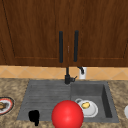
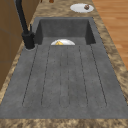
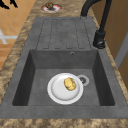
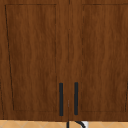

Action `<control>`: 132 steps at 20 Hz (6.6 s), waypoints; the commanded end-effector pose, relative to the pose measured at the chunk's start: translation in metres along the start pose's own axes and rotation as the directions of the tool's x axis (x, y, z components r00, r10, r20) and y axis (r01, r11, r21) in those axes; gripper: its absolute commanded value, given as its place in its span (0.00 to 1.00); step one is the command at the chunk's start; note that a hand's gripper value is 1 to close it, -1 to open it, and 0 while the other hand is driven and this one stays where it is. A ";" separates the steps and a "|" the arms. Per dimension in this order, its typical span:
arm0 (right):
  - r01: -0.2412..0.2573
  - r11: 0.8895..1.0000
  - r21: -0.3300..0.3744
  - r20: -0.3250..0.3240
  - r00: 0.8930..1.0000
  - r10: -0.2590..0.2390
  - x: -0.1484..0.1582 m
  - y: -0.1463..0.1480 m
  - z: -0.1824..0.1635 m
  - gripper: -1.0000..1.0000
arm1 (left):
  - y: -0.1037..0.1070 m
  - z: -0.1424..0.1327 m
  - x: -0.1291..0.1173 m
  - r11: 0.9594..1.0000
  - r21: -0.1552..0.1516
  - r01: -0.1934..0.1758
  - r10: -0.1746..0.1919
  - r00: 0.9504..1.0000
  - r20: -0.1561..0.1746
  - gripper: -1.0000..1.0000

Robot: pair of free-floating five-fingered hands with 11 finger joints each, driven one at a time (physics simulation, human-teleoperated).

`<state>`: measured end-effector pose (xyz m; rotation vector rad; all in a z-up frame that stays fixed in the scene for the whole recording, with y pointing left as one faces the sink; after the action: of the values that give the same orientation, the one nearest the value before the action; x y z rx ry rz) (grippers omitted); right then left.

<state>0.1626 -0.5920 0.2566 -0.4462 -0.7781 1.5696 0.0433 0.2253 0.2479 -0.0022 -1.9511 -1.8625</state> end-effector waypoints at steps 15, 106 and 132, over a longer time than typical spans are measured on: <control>0.022 0.993 0.119 -0.007 1.000 -0.021 -0.019 0.005 -0.051 0.00 | 0.000 0.000 0.000 1.000 0.000 0.000 0.000 1.000 0.000 0.50; 0.071 0.990 -0.118 0.019 0.997 -0.069 -0.035 -0.060 -0.121 1.00 | 0.000 0.000 0.000 1.000 0.000 0.000 0.000 1.000 0.000 0.50; 0.096 0.993 -0.072 0.028 0.995 -0.094 0.174 -0.104 -0.155 1.00 | 0.000 0.000 0.000 1.000 0.000 0.000 0.000 1.000 0.000 0.50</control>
<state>0.3119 -0.4100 0.2474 -0.4729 -0.8932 1.4632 0.0433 0.2253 0.2479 -0.0022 -1.9511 -1.8625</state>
